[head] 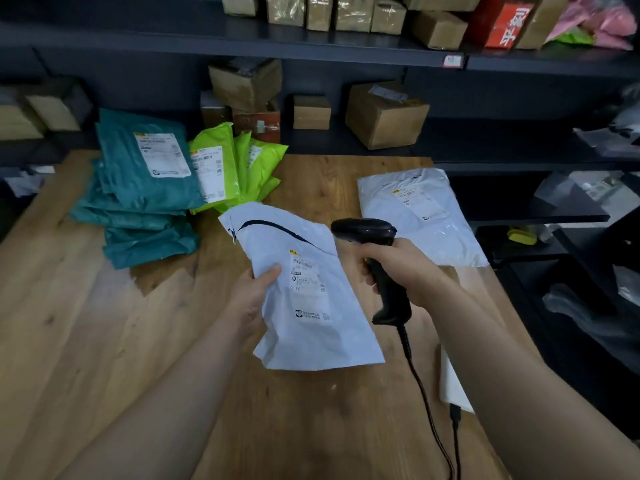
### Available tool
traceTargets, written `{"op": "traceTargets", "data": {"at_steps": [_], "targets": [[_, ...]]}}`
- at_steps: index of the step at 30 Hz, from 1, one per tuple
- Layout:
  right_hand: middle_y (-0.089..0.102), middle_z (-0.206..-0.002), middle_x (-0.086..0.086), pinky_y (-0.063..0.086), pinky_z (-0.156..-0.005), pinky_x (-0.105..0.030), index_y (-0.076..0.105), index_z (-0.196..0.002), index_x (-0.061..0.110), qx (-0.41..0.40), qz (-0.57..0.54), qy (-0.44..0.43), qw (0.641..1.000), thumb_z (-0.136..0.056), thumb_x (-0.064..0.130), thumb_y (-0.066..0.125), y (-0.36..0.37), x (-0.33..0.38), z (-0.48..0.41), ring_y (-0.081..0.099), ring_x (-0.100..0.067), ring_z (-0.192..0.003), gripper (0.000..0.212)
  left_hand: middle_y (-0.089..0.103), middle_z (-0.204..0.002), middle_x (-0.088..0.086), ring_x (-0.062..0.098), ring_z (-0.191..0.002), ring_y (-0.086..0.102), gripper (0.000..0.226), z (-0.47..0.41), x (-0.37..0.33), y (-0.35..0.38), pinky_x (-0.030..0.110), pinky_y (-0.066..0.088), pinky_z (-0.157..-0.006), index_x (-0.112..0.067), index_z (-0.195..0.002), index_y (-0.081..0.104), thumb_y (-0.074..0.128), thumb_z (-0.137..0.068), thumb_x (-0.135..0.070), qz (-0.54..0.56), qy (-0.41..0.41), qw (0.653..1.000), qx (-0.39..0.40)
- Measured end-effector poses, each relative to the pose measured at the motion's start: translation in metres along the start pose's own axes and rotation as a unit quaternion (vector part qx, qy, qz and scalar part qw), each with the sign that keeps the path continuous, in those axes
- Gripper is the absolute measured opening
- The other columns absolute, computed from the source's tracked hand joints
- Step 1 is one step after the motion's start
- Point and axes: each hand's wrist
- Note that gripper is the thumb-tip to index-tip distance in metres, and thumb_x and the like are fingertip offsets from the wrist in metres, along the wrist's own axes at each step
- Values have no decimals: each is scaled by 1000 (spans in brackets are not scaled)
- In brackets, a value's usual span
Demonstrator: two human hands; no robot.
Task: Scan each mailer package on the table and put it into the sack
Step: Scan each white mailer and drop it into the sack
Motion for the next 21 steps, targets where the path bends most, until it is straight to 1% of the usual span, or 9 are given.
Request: {"op": "traceTargets", "data": {"at_steps": [2, 4, 7, 9, 11, 13, 16, 19, 21], "targets": [[55, -72, -13, 44, -53, -29, 62, -78, 5, 31, -28, -5, 999, -84, 15, 65, 15, -1, -3, 51, -22, -61, 12, 70, -111, 12, 31, -100, 67, 33, 11, -15, -19, 45, 54, -87, -5, -117, 62, 68, -88, -21, -5, 20, 1000, -16], [57, -75, -11, 47, -53, -29, 63, -81, 6, 57, -46, -4, 997, -84, 18, 67, 34, -2, -6, 54, -22, -66, 13, 69, -114, 14, 32, -102, 67, 35, 24, -32, -42, 47, 52, -91, -4, -119, 62, 68, -88, -19, -6, 34, 999, -36], [62, -78, -6, 50, -57, -30, 65, -89, 10, 100, -73, -2, 992, -88, 21, 69, 72, 0, -6, 61, -21, -69, 12, 72, -106, 11, 26, -91, 69, 23, 48, -58, -80, 40, 54, -85, -7, -112, 65, 65, -90, -15, 5, 60, 997, -53], [64, -82, -5, 52, -63, -31, 66, -89, 11, 119, -80, 6, 990, -89, 23, 69, 101, 2, -3, 63, -22, -77, 12, 71, -105, 10, 24, -89, 69, 25, 66, -75, -109, 37, 56, -80, -6, -114, 64, 62, -91, -13, 10, 82, 995, -62], [62, -85, -7, 51, -68, -34, 67, -86, 12, 138, -69, 12, 988, -88, 26, 71, 134, 6, 1, 60, -25, -85, 15, 70, -108, 11, 25, -91, 69, 29, 85, -91, -141, 36, 57, -79, -4, -118, 63, 62, -92, -14, 14, 100, 992, -81], [58, -83, -7, 48, -71, -37, 68, -80, 15, 158, -49, 14, 986, -83, 34, 75, 173, 11, 9, 55, -25, -83, 21, 72, -104, 10, 23, -88, 70, 26, 106, -104, -180, 37, 56, -82, -5, -115, 64, 63, -91, -15, 25, 118, 987, -103], [60, -80, -6, 44, -73, -35, 69, -76, 17, 194, -33, 28, 980, -81, 41, 75, 242, 23, 27, 55, -21, -78, 26, 73, -104, 8, 21, -85, 71, 17, 141, -122, -244, 38, 56, -83, -10, -106, 67, 62, -91, -14, 50, 145, 981, -116], [61, -79, -8, 48, -74, -36, 69, -82, 13, 237, -45, 47, 969, -88, 37, 69, 323, 33, 51, 56, -23, -73, 25, 71, -108, 9, 24, -90, 70, 20, 177, -138, -322, 41, 55, -86, -11, -111, 65, 62, -91, -15, 61, 156, 976, -137], [62, -82, -10, 51, -81, -40, 68, -85, 11, 276, -57, 60, 958, -88, 37, 68, 378, 37, 69, 59, -26, -76, 25, 70, -112, 12, 28, -99, 68, 28, 201, -147, -374, 43, 55, -89, -10, -118, 63, 63, -91, -15, 72, 161, 972, -155]]}}
Point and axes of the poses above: each hand's wrist, its own z-axis away from the middle knuckle, its own y-axis out of the palm, x = y × z
